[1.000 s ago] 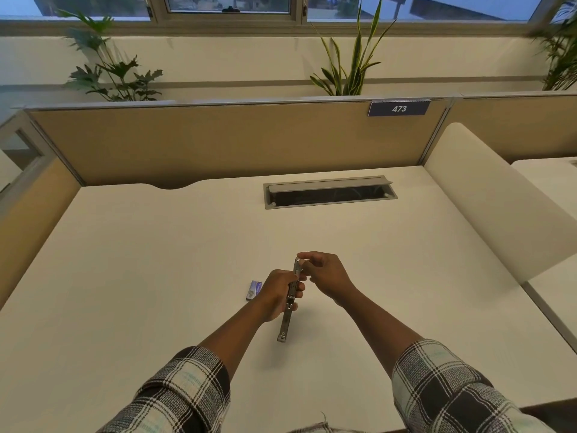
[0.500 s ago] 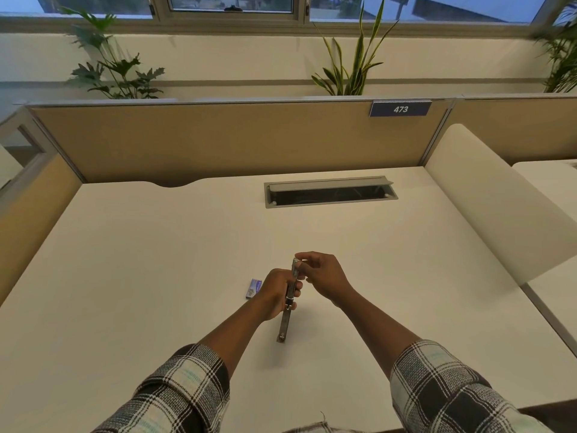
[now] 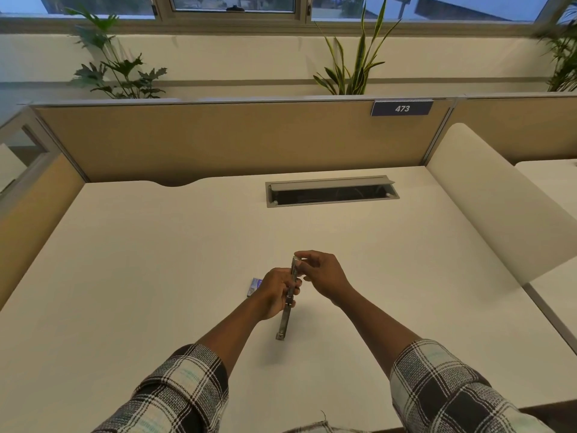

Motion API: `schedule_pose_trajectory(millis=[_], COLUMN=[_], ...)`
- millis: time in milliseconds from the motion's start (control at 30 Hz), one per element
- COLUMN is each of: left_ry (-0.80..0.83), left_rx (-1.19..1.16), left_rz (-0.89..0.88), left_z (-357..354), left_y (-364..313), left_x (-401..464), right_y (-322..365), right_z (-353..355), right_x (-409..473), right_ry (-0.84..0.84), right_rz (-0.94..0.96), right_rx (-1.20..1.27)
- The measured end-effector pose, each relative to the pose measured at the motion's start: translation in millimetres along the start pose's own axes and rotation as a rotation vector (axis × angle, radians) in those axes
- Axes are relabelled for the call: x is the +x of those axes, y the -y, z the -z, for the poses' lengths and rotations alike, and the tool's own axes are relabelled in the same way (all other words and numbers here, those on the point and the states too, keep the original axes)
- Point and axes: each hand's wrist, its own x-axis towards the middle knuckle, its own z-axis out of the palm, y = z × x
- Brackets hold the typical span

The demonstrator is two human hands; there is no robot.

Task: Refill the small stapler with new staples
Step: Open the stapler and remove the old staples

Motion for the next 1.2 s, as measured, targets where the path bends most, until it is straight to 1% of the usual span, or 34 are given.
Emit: schedule_pose_trajectory(millis=[133, 267, 533, 700, 967, 1067, 1133, 1200], left_ry=[0.009, 0.000, -0.029, -0.033, 0.005, 0.028, 0.035, -0.003], left_rx=[0.016, 0.082, -0.020, -0.039, 0.046, 0.085, 0.118, 0.194], left_rz=[-0.013, -0.035, -0.031, -0.024, -0.071, -0.078, -0.047, -0.021], left_z=[3, 1, 0, 2, 0, 4, 8, 11], left_y=[1, 1, 4, 6, 4, 5, 5, 5], left_x=[-1, 0, 0, 1, 0, 2, 1, -1], right_y=[-1, -3, -4, -5, -6, -9, -11, -15], right_z=[-2, -4, -4, -5, -6, -6, -6, -5], right_x=[0, 0, 3, 4, 8, 9, 10, 12], right_ry=[0.008, -0.006, -0.001, 0.005, -0.032, -0.039, -0.056, -0.074], right_rz=[0.008, 0.022, 0.022, 0.017, 0.008, -0.017, -0.039, -0.067], right_rx=[-0.007, -0.021, -0.021, -0.016, -0.029, 0.055, 0.100, 0.122])
